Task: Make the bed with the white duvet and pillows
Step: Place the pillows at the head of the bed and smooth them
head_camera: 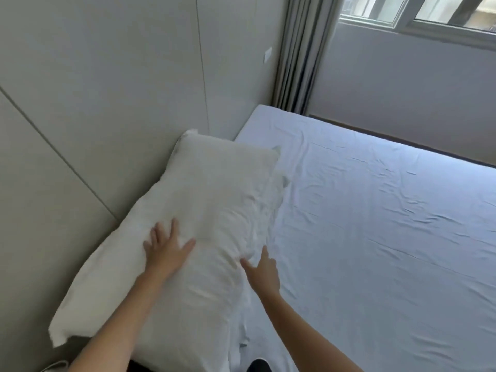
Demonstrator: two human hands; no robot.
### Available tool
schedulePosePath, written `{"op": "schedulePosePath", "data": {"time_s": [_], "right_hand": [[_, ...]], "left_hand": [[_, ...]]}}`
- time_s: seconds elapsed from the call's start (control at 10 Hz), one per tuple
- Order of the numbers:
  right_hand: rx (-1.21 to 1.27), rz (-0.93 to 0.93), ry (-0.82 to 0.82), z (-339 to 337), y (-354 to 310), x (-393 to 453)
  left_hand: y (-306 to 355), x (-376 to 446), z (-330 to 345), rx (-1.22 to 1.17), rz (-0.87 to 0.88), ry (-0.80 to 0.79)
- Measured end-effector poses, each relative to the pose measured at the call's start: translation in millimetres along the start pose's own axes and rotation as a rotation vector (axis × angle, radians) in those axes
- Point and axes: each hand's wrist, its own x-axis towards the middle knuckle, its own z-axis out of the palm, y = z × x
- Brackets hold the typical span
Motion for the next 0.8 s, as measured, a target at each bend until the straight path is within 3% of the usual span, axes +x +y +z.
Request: {"op": "schedulePosePath", "data": {"time_s": [0.1, 0.3, 0.5, 0.6, 0.8], "right_hand": [[-0.108, -0.183, 0.061, 11, -8, -10], [-0.406, -0.695, 0.129, 30, -53, -9], [-0.596, -0.606, -0.2, 50, -45, -8], [-0.563, -0.592, -0.243, 38, -38, -3], [-0.409, -0.51, -0.157, -2, -10, -7]], "left_hand": [[7, -9, 31, 0.044, 0.073, 0.139], [11, 18, 9, 0.055, 0.285, 0.211], [11, 20, 27, 0.153, 0.272, 0.195], [15, 13, 37, 0.192, 0.264, 0.186], [40, -3, 50, 0.194, 0.381, 0.264]]}}
